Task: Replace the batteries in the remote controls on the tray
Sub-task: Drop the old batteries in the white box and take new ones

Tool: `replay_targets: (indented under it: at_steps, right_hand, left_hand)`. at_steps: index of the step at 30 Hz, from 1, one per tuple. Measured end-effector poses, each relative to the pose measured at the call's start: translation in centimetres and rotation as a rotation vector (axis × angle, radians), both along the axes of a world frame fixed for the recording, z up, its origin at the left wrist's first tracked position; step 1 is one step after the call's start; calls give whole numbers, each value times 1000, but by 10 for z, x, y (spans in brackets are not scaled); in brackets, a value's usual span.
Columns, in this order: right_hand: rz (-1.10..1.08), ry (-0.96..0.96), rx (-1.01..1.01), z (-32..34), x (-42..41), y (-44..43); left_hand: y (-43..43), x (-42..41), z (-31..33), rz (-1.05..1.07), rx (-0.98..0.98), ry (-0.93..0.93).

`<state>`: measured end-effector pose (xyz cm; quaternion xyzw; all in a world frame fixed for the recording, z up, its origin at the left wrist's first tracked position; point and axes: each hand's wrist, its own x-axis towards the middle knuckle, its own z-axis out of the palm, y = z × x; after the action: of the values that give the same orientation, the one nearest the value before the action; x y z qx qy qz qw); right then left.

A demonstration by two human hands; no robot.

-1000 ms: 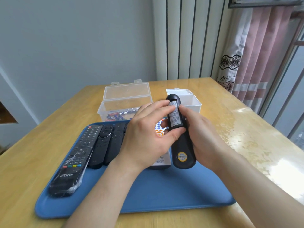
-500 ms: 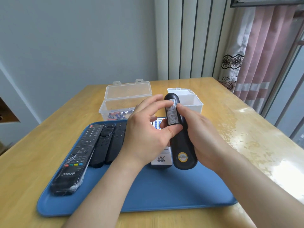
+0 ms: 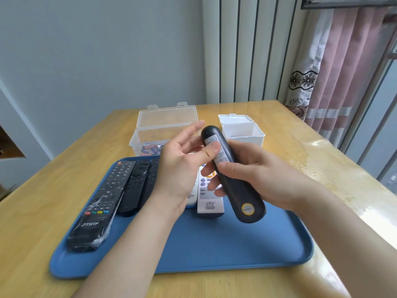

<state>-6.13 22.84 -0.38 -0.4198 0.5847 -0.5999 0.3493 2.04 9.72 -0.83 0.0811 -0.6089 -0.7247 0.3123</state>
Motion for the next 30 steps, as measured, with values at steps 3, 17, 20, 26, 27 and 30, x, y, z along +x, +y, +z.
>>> replay_targets:
  at_steps: [3, 17, 20, 26, 27, 30]
  right_hand:
    - [-59, 305, 74, 6, -4, 4]
    - [-333, 935, 623, 1, -43, 27]
    - [-324, 930, 664, -9, -42, 21]
    - [-390, 1102, 815, -29, -47, 14]
    - [-424, 1120, 813, -30, -47, 14]
    - [-473, 1201, 835, -35, -44, 11]
  left_hand:
    - [-2, 4, 5, 71, -124, 49]
    - [29, -1, -27, -169, -1209, -271]
    - [32, -1, -29, -228, -1193, -336]
    - [13, -2, -24, -32, -1489, -596]
    - [9, -2, -25, -34, -1512, -665]
    - [3, -3, -31, -41, -1492, -753]
